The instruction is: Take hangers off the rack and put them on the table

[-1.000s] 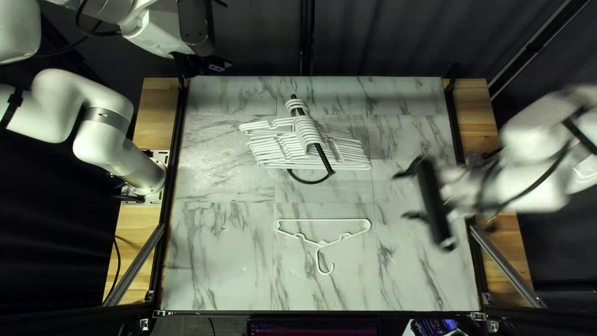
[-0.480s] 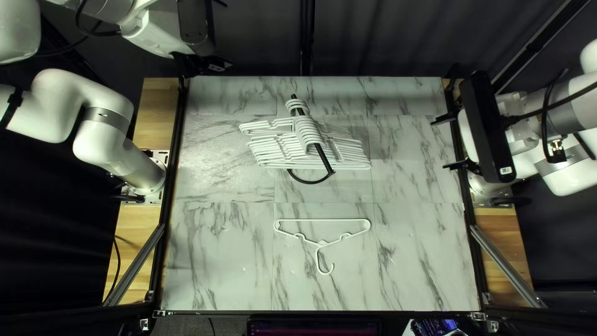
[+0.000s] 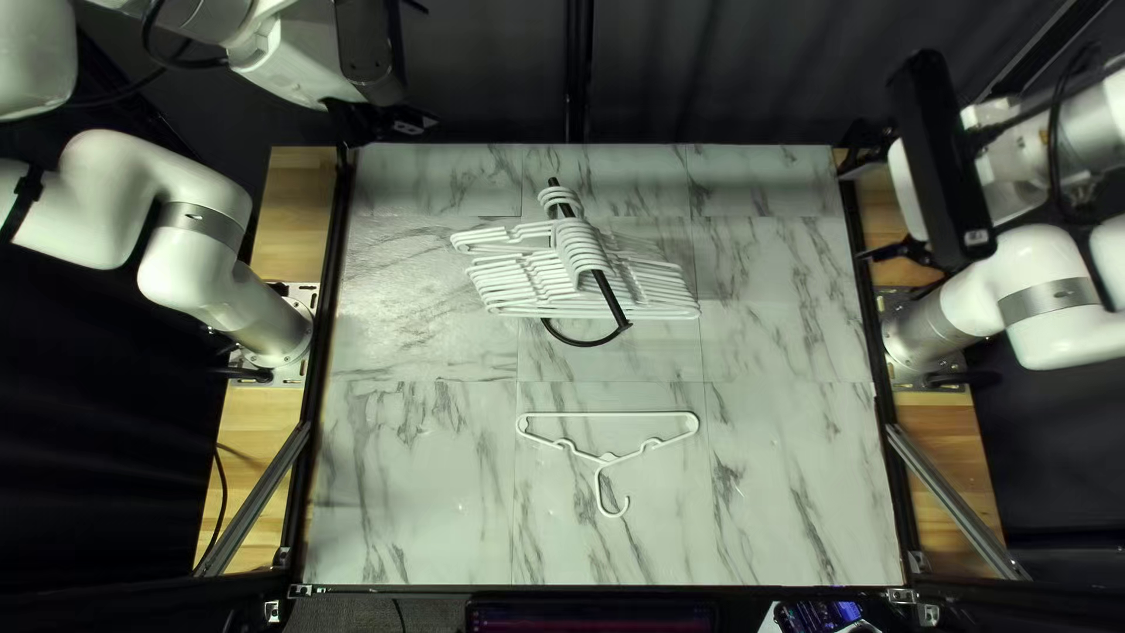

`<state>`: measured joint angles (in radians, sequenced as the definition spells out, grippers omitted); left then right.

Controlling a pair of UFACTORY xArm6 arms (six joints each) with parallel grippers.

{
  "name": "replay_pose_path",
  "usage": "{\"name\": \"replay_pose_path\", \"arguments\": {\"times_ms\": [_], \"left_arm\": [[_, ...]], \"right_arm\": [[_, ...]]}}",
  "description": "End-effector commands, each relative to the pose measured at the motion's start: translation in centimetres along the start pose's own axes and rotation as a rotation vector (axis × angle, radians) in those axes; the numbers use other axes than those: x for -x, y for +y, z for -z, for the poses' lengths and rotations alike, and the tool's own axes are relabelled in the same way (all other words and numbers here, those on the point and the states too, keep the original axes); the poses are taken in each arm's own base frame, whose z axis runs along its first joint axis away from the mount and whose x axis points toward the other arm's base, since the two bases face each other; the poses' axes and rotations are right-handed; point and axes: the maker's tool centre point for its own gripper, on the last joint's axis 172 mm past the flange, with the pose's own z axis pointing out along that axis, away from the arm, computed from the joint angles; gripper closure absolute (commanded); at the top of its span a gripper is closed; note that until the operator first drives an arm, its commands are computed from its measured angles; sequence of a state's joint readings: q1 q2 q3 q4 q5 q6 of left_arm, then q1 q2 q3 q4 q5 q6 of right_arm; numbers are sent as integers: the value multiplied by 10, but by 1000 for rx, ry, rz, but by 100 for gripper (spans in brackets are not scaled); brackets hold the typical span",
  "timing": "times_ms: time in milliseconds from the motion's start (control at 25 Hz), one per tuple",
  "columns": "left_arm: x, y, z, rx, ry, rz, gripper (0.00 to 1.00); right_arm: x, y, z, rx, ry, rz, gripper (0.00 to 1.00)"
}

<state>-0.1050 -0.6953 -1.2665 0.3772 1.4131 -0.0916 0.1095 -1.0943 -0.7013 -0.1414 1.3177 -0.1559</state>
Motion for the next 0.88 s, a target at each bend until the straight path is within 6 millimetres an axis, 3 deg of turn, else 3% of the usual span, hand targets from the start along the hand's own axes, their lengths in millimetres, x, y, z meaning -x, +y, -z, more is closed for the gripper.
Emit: {"name": "replay_pose_path", "arguments": {"times_ms": [40,200,440,640,880], "left_arm": [[0,0,0,0,0,0,0],[0,0,0,0,0,0,0],[0,0,0,0,0,0,0],[0,0,0,0,0,0,0],[0,0,0,0,0,0,0]], "right_arm": [[0,0,0,-2,0,1,0],[0,0,3,2,-1,7,0],[-19,22,30,59,9,-80,0],[-23,36,28,80,-2,-168,0],[-23,36,27,79,-2,-172,0]]}}
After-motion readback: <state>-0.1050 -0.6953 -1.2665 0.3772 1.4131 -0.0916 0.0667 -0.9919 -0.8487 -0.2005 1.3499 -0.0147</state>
